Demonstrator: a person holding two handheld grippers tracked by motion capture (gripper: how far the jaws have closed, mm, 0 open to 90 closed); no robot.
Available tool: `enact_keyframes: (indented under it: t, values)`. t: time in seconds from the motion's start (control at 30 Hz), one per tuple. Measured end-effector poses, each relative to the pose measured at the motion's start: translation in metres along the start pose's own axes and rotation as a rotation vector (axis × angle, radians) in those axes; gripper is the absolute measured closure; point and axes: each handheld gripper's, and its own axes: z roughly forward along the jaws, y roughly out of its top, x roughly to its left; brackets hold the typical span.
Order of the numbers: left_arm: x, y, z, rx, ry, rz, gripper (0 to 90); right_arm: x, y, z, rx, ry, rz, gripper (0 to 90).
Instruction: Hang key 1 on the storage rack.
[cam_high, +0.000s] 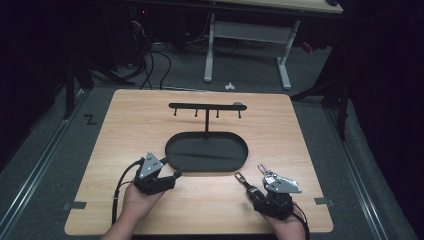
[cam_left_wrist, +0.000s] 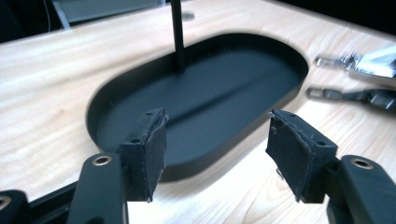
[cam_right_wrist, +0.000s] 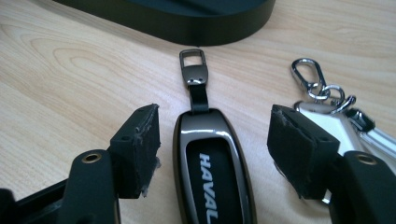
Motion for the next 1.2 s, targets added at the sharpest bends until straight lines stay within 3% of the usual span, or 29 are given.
enact_keyframes:
  t: [0.13, 0.27, 0.4, 0.57, 0.67, 0.7, 0.73, 0.87, 1.07, 1.2]
  values:
    - [0.013, -0.01, -0.01, 0.01, 0.023, -0.03, 34.6, 0.0, 0.008, 0.003, 0.004, 0.009, -0.022, 36.1]
    - [0.024, -0.032, -0.004, 0.054, 0.07, -0.033, 29.8, 0.001, 0.017, 0.008, 0.028, 0.019, -0.02, 36.2]
    - [0.028, -0.038, -0.005, 0.089, 0.12, 0.018, 26.4, 0.002, 0.027, 0.013, 0.074, 0.036, -0.024, 36.9]
    - [0.034, -0.044, -0.008, 0.081, 0.121, -0.004, 25.7, 0.001, 0.042, 0.014, 0.128, 0.04, -0.042, 33.4]
    - [0.036, -0.045, -0.006, 0.073, 0.102, -0.001, 24.7, -0.002, 0.054, 0.02, 0.214, 0.079, -0.051, 32.0]
    - [0.036, -0.045, -0.006, 0.073, 0.102, -0.001, 24.5, -0.002, 0.054, 0.02, 0.214, 0.079, -0.051, 32.0]
    - [0.037, -0.045, -0.004, 0.073, 0.094, 0.002, 24.2, -0.007, 0.06, 0.024, 0.265, 0.087, -0.04, 32.2]
    - [0.039, -0.044, -0.004, 0.055, 0.069, -0.02, 24.0, -0.01, 0.071, 0.031, 0.339, 0.07, -0.037, 34.6]
    - [0.039, -0.042, -0.006, 0.047, 0.052, -0.032, 24.9, -0.008, 0.083, 0.036, 0.429, 0.065, -0.092, 36.8]
    - [0.038, -0.042, -0.005, 0.051, 0.038, -0.037, 25.8, -0.004, 0.087, 0.044, 0.524, 0.061, -0.119, 37.5]
